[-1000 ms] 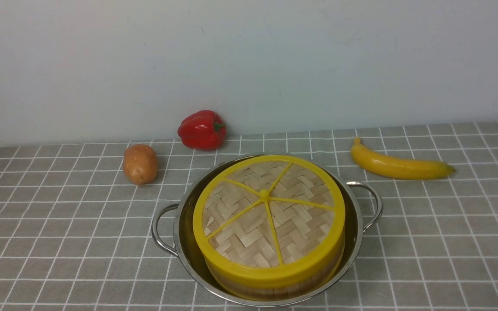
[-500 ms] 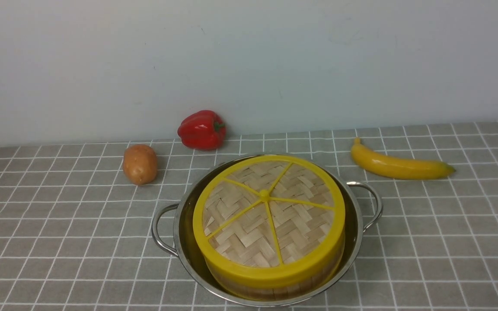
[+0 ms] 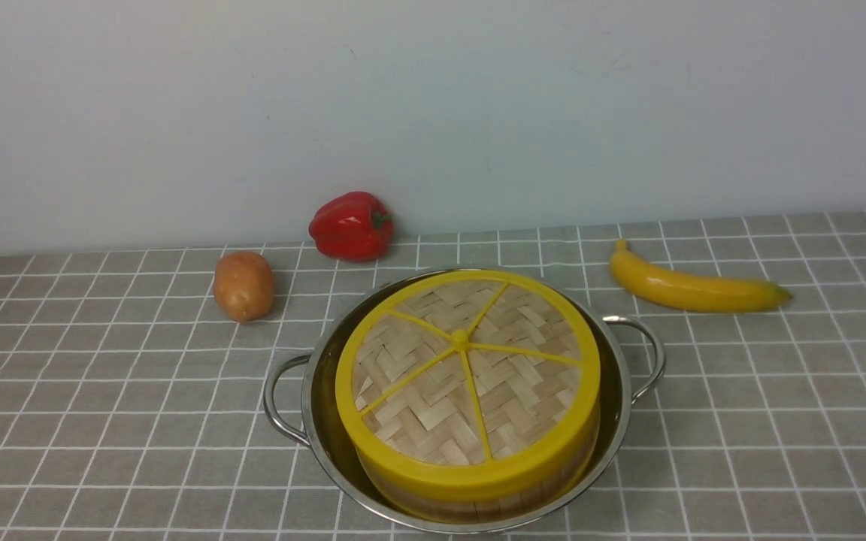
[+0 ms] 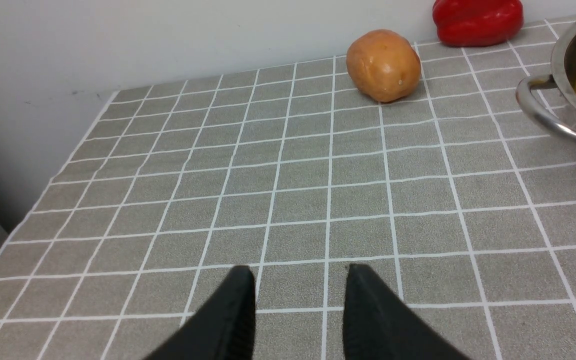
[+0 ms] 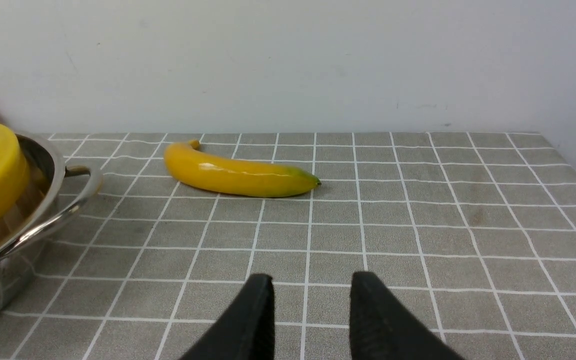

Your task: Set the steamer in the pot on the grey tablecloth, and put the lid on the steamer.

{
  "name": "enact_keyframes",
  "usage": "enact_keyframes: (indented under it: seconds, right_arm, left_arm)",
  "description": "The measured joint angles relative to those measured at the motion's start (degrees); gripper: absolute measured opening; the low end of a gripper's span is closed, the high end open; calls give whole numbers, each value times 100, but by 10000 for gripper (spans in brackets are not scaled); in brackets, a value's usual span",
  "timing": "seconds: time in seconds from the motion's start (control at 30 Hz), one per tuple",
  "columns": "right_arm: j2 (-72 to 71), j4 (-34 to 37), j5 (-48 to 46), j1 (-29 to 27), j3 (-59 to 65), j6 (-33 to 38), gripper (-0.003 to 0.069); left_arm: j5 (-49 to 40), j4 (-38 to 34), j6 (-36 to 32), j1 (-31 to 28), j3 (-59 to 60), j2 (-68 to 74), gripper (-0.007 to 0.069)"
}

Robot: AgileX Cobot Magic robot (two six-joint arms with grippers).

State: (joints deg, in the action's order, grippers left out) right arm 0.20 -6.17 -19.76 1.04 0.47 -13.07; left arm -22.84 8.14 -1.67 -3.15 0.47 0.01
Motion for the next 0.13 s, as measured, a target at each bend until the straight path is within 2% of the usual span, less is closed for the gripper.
enact_keyframes:
  seconds: [0.13]
  right_arm:
    - [0, 0, 7, 0, 0, 0, 242]
  left_arm:
    - [0, 0, 0, 0, 0, 0, 243]
